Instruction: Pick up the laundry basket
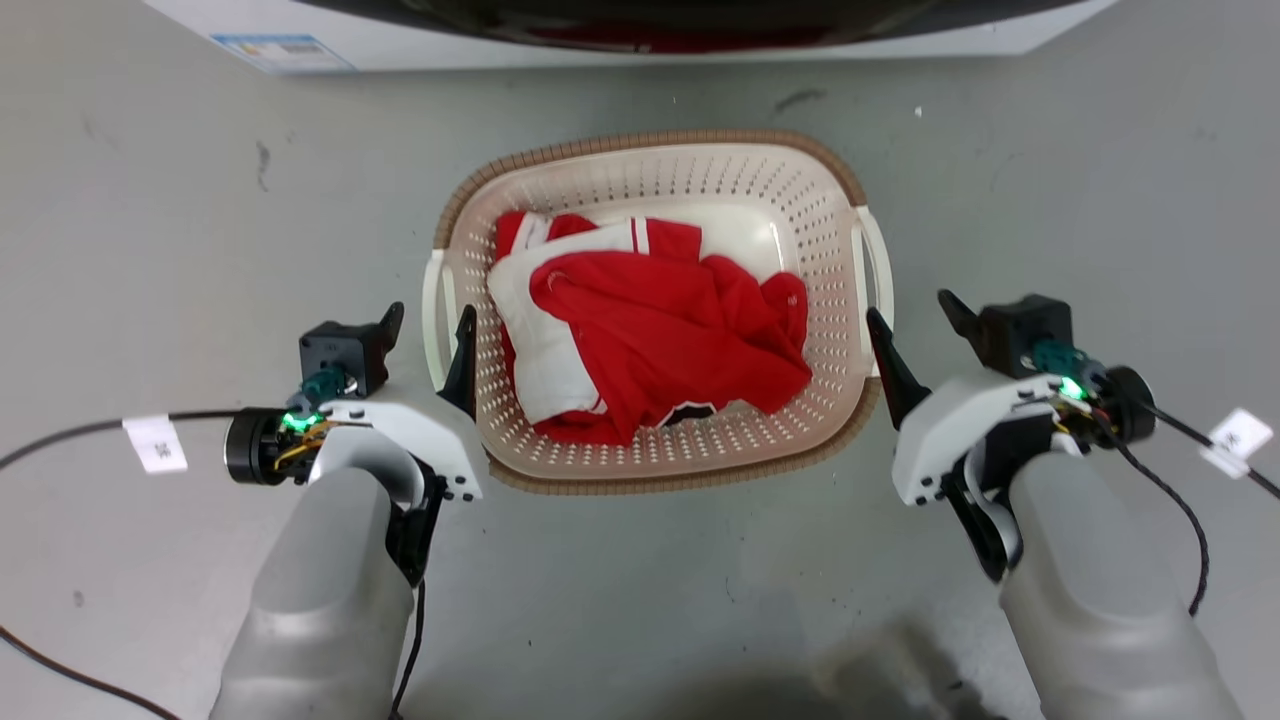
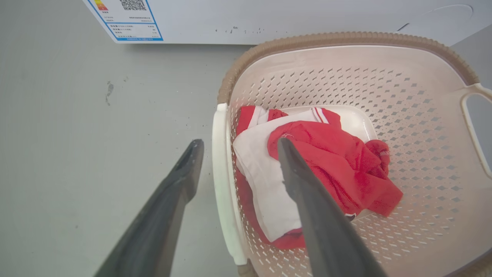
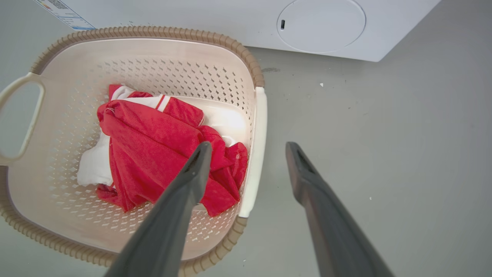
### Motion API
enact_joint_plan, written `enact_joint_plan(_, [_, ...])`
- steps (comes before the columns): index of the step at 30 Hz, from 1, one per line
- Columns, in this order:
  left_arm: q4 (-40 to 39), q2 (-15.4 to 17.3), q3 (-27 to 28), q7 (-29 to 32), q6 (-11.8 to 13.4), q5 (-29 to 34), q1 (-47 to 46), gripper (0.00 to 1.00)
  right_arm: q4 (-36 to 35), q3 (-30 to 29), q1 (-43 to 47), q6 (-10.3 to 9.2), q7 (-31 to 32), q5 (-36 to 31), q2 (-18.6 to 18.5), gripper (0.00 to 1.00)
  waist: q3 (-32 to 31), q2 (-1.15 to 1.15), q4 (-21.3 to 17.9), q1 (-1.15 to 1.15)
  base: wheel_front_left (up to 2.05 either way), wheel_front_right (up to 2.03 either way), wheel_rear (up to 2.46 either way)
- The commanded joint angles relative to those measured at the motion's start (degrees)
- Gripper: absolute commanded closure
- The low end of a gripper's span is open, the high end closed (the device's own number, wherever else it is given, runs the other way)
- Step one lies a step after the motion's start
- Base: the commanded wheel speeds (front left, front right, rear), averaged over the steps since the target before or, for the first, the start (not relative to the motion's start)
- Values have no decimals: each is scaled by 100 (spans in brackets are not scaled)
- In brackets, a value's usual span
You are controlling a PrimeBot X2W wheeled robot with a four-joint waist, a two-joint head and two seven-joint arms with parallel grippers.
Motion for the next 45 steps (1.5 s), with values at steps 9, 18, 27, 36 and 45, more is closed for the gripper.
enact_joint_plan(9, [1127,132,-3,98,-75,-290,-873,0,1053,535,-1011,-3,145,314,4,0,491,0,-93,-1,0,0,0])
enact_joint_plan(18, [1878,272,-161,308,-92,-480,-1667,0,1967,962,-1843,-3,441,614,3,0,831,0,-124,-1,0,0,0])
enact_joint_plan(27, [2126,244,-490,601,-91,-831,-1979,0,2500,1283,-2274,-3,646,1116,2,0,990,0,-95,-1,0,0,0])
enact_joint_plan(36, [2075,206,-969,727,-92,-1207,-2020,100,2601,1802,-2395,7,867,1680,10,100,1017,0,-65,-1,0,0,0])
enact_joint_plan(45, [1921,190,-1505,928,-107,-1682,-1966,100,2613,2210,-2405,25,932,2134,60,100,927,0,-64,-1,0,0,0])
